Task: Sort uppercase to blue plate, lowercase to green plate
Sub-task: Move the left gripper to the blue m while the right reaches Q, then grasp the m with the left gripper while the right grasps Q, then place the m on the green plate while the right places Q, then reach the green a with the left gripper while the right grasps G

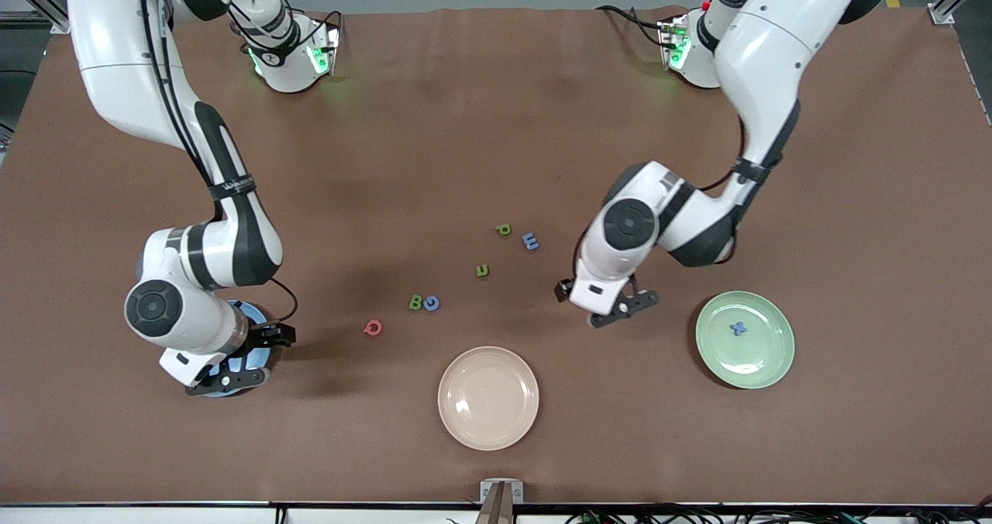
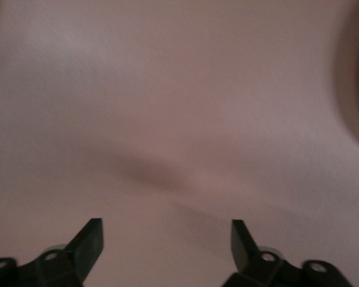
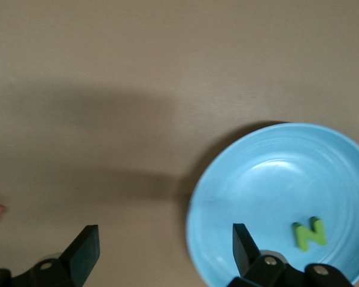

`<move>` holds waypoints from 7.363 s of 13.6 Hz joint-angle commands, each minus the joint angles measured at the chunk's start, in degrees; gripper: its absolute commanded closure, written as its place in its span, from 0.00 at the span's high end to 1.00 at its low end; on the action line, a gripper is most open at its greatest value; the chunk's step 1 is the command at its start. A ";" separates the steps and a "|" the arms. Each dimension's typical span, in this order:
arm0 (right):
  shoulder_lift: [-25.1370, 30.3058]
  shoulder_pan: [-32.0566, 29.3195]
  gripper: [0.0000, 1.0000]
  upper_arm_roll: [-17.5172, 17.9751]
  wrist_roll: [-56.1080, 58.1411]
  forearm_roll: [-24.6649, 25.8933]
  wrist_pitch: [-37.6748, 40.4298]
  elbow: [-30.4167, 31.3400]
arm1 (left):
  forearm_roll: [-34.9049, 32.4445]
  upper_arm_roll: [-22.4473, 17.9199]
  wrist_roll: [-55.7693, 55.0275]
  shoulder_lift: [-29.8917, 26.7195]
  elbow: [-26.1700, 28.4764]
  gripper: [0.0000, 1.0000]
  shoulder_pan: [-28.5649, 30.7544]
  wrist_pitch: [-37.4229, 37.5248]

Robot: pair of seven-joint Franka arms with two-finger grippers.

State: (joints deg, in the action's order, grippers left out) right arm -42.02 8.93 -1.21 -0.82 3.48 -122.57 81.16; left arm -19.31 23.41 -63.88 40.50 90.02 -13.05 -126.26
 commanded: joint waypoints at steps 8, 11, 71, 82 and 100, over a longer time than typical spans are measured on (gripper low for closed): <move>1.23 8.38 0.98 0.51 -19.74 -0.14 0.50 1.37 | -3.28 -0.03 -20.65 1.24 5.69 0.69 -7.77 -7.50; 0.62 9.09 0.98 0.51 -22.12 -3.01 -0.12 1.37 | -3.45 -0.03 -24.52 2.74 5.69 0.65 -9.27 -9.53; -3.43 0.11 0.86 0.24 0.85 -5.49 7.43 -4.17 | -7.50 -0.39 29.08 -1.39 4.46 1.00 29.67 -3.30; -3.60 16.37 0.84 1.04 -43.86 -8.49 6.65 -3.91 | -5.74 15.62 -0.87 -1.30 3.85 0.92 18.35 3.83; -5.09 22.97 0.74 0.95 -67.12 -7.96 -11.46 4.27 | -6.00 13.34 -36.02 5.82 3.76 0.64 -1.27 -5.22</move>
State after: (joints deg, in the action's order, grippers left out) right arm -48.02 31.20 0.13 -67.10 -4.30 -132.92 83.78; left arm -25.43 38.26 -96.57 46.19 94.16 -12.57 -130.35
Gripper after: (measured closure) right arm 0.207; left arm 0.344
